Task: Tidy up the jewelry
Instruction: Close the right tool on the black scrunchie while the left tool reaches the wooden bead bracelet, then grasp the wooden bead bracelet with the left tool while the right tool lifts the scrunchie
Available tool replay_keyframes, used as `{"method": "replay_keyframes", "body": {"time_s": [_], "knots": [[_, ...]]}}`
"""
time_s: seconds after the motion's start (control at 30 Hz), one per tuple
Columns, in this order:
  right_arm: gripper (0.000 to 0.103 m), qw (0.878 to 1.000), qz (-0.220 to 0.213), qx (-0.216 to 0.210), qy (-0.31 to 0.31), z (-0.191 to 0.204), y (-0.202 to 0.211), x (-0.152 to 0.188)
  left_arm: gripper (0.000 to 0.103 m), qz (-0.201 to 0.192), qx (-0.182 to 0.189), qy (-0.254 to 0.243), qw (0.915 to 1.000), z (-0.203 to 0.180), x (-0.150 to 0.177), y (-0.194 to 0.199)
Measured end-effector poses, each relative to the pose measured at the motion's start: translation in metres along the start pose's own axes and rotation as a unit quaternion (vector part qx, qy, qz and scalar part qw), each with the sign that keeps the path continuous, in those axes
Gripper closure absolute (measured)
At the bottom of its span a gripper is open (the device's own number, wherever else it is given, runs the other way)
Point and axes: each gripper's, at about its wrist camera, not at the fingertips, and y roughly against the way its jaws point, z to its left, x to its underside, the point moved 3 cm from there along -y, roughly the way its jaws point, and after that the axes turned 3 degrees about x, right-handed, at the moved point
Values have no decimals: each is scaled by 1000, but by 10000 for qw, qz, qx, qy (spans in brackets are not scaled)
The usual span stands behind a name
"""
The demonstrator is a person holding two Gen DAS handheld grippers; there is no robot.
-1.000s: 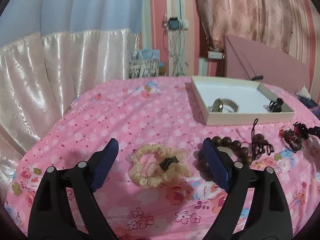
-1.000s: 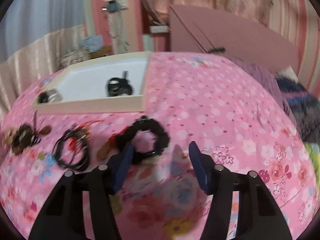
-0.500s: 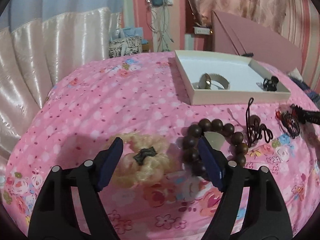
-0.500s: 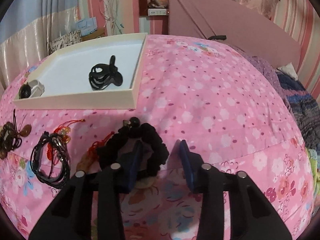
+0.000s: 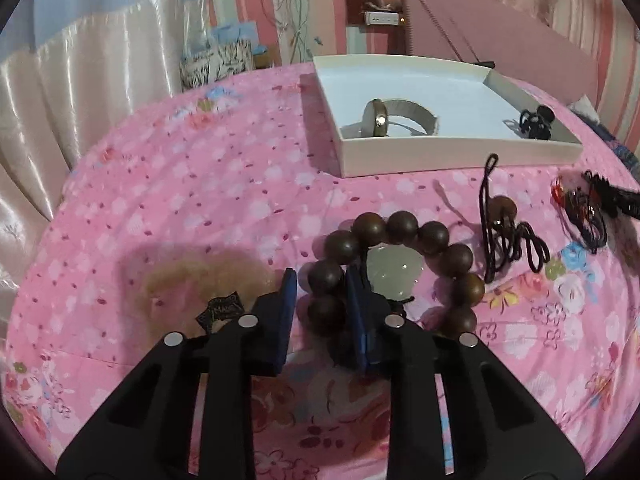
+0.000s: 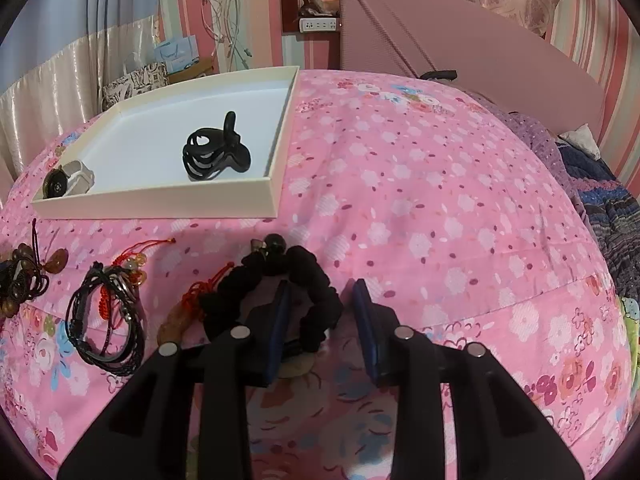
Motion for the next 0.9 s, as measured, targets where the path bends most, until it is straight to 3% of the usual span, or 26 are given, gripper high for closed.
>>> {"method": "replay_keyframes", "body": {"time_s": [0.2,0.23,0.3,0.37,0.67,0.77,0.9], "knots": [[71,10000,-2,-16,-14,-2,0,0,80,73,-13,-14,10000,-2,0,-5],[73,10000,-20,-35,-38,-2,1,0,86,25,-1,8,10000,-2,1,-4],[89,9998,-107,-68,-130,-5,4,0,86,-120,36,90,9999,1,1,3],[91,9991,-208,-234,-279,-10,8,0,86,-276,100,223,9993,5,0,9],[93,9853,-920,-1175,-834,-30,48,14,86,-1335,345,222,9902,9,6,64],[93,9821,-1082,-1284,-853,-34,62,21,86,-1584,348,182,9866,10,6,85],[93,9824,-1310,-1094,-761,-39,77,18,86,-1771,277,76,9838,9,1,106]]}}
